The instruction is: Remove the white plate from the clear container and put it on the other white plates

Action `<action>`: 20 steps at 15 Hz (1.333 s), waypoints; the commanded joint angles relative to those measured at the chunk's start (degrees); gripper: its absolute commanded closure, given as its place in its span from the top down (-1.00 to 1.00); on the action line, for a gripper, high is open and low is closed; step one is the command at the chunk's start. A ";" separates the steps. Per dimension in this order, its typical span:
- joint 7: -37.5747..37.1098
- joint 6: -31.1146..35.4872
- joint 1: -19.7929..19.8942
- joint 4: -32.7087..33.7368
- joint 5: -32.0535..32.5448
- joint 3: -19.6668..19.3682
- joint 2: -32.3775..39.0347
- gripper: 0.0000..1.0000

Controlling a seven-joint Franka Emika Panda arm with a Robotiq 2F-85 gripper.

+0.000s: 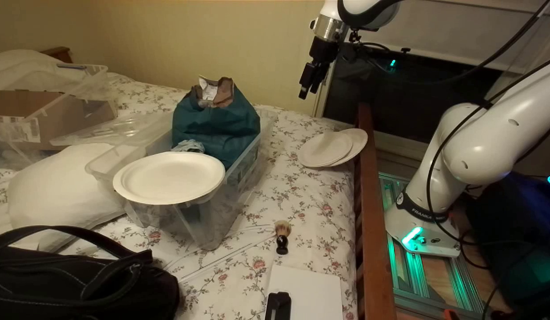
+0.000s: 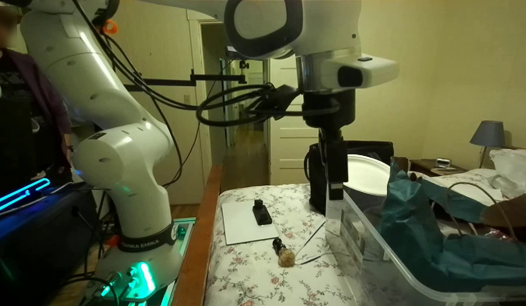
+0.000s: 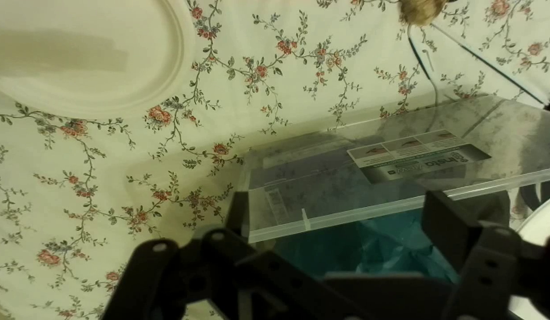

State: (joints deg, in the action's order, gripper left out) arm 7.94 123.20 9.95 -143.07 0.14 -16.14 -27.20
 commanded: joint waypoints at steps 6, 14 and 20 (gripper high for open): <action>-5.16 -0.99 -5.47 0.74 -13.95 4.91 1.65 1.00; -3.03 12.16 -12.61 0.67 -34.98 6.94 9.51 1.00; 3.08 13.66 -12.90 0.59 -41.28 8.51 11.92 1.00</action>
State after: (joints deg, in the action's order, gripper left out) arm 10.85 137.20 -4.39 -142.59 -40.83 -8.99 -15.32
